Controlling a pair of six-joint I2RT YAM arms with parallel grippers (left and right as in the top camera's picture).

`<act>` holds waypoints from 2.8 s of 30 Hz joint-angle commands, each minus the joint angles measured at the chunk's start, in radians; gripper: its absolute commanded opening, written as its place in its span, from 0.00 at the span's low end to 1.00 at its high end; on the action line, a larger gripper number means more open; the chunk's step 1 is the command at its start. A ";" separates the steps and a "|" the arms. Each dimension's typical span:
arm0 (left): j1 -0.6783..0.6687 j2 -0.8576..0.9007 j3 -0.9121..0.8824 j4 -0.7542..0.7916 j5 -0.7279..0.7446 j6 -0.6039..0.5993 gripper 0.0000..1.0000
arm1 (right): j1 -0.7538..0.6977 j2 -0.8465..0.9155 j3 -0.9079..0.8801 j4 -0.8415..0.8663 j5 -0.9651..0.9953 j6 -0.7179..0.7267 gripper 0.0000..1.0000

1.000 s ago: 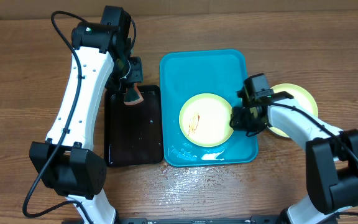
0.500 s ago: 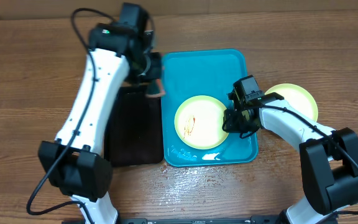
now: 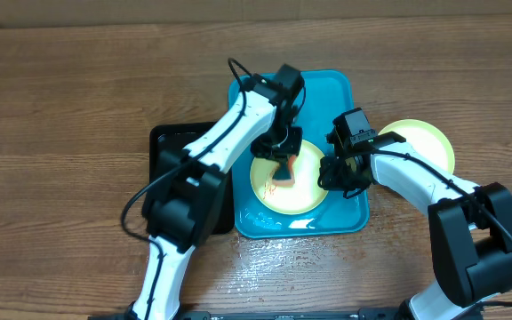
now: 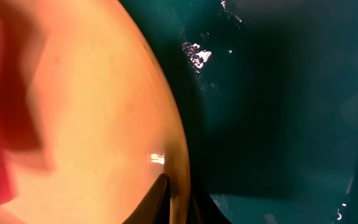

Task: Clean dirty plates on tray and stack at the side
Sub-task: 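Scrub the yellow plate with the sponge while the right gripper holds its rim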

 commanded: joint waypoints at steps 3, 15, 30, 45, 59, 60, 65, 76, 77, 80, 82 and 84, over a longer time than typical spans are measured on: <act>0.008 0.064 -0.002 -0.076 -0.226 -0.025 0.04 | 0.001 0.018 0.008 -0.009 0.033 0.000 0.11; 0.012 0.068 -0.002 -0.133 -0.343 0.031 0.04 | 0.001 0.018 0.008 -0.008 0.033 0.000 0.11; -0.068 0.092 -0.003 -0.014 0.335 0.106 0.04 | 0.001 0.018 0.008 -0.016 0.033 0.000 0.11; -0.077 0.092 -0.003 -0.276 -0.238 -0.017 0.04 | 0.001 0.018 0.008 -0.026 0.033 0.000 0.11; 0.061 0.090 0.049 -0.285 -0.461 -0.077 0.04 | 0.001 0.018 0.008 -0.027 0.034 -0.001 0.11; 0.071 0.090 0.068 -0.285 -0.449 -0.076 0.04 | 0.001 0.018 0.008 -0.026 0.034 -0.001 0.11; 0.091 0.091 0.142 -0.225 -0.310 -0.015 0.04 | 0.001 0.018 0.008 -0.027 0.034 -0.001 0.11; 0.040 0.092 0.085 0.050 0.024 0.007 0.04 | 0.001 0.018 0.008 -0.027 0.034 -0.001 0.11; 0.032 0.092 0.072 0.067 0.043 0.006 0.04 | 0.001 0.018 0.008 -0.027 0.033 -0.001 0.11; 0.008 0.093 0.031 0.100 0.105 0.006 0.04 | 0.001 0.018 0.008 -0.027 0.034 -0.001 0.11; -0.006 0.093 0.013 0.112 0.140 0.006 0.04 | 0.001 0.018 0.008 -0.027 0.034 -0.001 0.11; -0.021 0.093 0.001 0.134 0.191 0.008 0.04 | 0.001 0.018 0.008 -0.027 0.034 -0.001 0.11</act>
